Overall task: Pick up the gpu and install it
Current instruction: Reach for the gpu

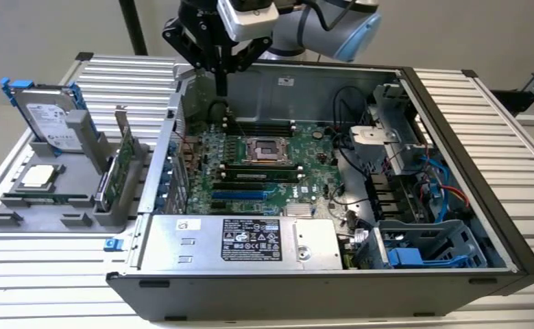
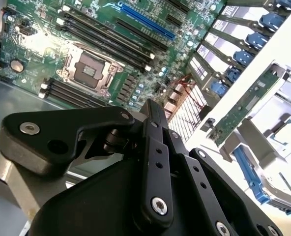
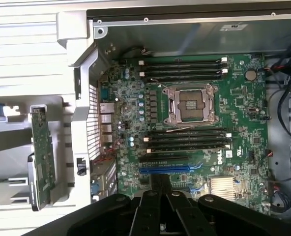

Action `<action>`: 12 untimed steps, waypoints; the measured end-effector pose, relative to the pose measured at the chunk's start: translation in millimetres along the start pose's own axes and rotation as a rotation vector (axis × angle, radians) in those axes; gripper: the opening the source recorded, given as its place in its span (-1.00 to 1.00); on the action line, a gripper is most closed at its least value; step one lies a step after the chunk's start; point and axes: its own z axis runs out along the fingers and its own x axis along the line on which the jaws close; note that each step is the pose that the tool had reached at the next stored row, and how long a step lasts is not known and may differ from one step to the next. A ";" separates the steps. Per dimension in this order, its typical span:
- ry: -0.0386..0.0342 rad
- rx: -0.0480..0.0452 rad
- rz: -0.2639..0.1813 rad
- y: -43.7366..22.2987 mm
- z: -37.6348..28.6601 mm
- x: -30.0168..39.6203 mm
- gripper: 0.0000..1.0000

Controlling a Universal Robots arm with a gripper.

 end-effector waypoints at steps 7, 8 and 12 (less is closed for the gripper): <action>0.0001 0.0001 0.000 -0.6 -0.2 5.1 -1.00; 0.0001 0.0001 0.000 -0.6 -0.2 5.9 -1.00; 0.0000 0.0000 0.000 -1.1 -0.2 9.6 -1.00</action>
